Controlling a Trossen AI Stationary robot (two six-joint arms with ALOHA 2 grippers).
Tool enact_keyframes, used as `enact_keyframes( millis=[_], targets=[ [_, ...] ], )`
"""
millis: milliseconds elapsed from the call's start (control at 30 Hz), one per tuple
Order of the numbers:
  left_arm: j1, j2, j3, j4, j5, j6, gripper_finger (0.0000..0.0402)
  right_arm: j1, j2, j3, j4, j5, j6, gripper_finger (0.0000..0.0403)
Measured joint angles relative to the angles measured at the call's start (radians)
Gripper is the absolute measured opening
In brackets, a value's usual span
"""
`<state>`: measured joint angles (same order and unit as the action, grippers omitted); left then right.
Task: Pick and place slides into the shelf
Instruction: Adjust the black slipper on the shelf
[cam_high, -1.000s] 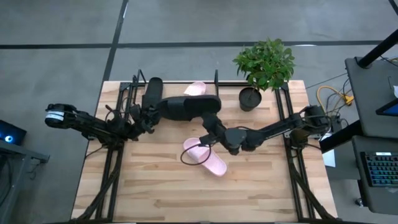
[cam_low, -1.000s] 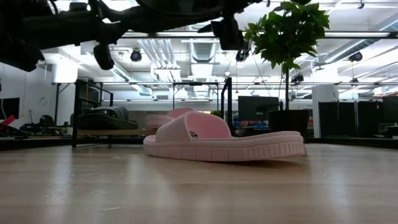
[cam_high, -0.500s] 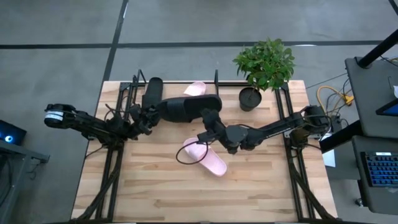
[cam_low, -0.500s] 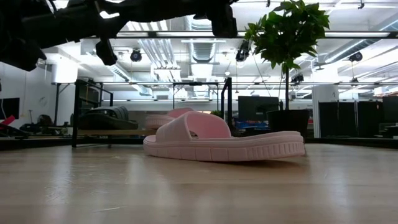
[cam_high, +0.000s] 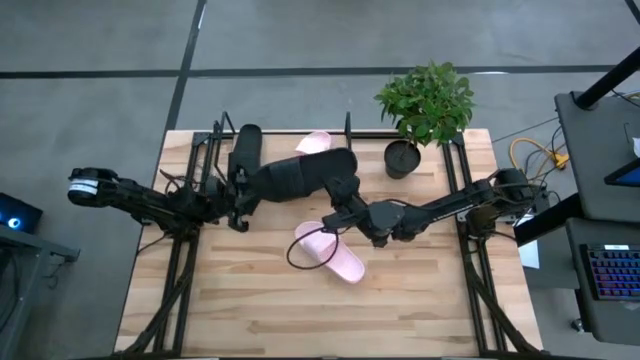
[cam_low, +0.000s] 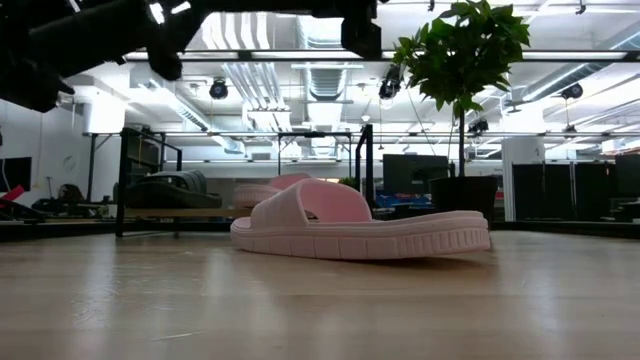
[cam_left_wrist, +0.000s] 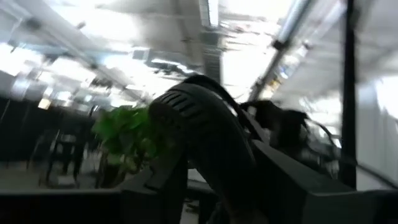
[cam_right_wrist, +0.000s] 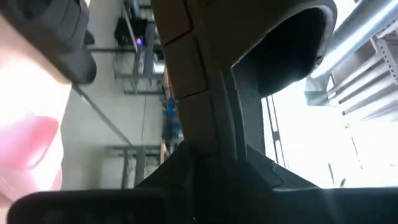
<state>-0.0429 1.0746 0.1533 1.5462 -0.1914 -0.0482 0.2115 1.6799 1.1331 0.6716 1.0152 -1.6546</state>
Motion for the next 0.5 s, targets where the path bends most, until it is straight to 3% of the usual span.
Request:
enact_keyframes(
  millis=[100,167,300,500],
  targets=[
    [0.0,-0.029,-0.004,-0.008,0.063,0.132,0.0168,0.0,-0.057,-0.042,-0.028,-0.035,0.083,0.0068],
    [0.0,-0.056,-0.009,0.024,0.091,0.229,0.0176,-0.001,-0.104,-0.065,-0.076,0.006,0.172,0.0067],
    [0.0,-0.103,-0.019,-0.005,0.112,0.466,0.0183,-0.01,-0.194,-0.094,-0.257,-0.025,0.385,0.0067],
    [-0.006,-0.137,0.002,-0.236,0.081,0.879,0.0184,-0.04,-0.291,-0.089,-0.588,-0.364,0.781,0.0067]
  ],
)
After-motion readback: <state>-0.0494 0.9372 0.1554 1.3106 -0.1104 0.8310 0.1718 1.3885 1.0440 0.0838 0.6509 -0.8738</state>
